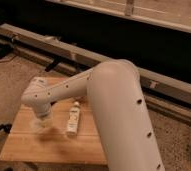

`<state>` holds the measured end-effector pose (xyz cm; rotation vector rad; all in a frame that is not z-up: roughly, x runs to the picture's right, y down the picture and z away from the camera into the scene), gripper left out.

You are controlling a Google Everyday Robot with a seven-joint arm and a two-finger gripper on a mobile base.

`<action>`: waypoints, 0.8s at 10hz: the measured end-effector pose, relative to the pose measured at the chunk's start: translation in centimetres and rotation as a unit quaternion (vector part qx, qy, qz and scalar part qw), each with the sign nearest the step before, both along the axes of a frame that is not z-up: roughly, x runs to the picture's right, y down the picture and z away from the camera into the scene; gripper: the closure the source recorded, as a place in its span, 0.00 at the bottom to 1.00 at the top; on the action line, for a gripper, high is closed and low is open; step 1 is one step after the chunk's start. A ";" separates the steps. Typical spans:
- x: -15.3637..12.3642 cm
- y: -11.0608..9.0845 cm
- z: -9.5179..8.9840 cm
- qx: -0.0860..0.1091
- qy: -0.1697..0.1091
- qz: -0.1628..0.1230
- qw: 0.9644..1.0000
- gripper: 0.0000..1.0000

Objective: Wipe the white sponge on the table

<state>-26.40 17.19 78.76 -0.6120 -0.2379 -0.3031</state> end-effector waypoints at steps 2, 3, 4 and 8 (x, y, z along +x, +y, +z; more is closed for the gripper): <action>0.0 -0.5 -0.3 0.013 -0.001 0.001 1.000 0.39; 0.2 -0.6 -0.2 0.014 0.000 0.001 1.000 0.39; 0.1 -0.6 -0.2 0.014 0.000 0.001 1.000 0.39; 0.1 -0.5 -0.2 0.013 0.000 0.001 1.000 0.39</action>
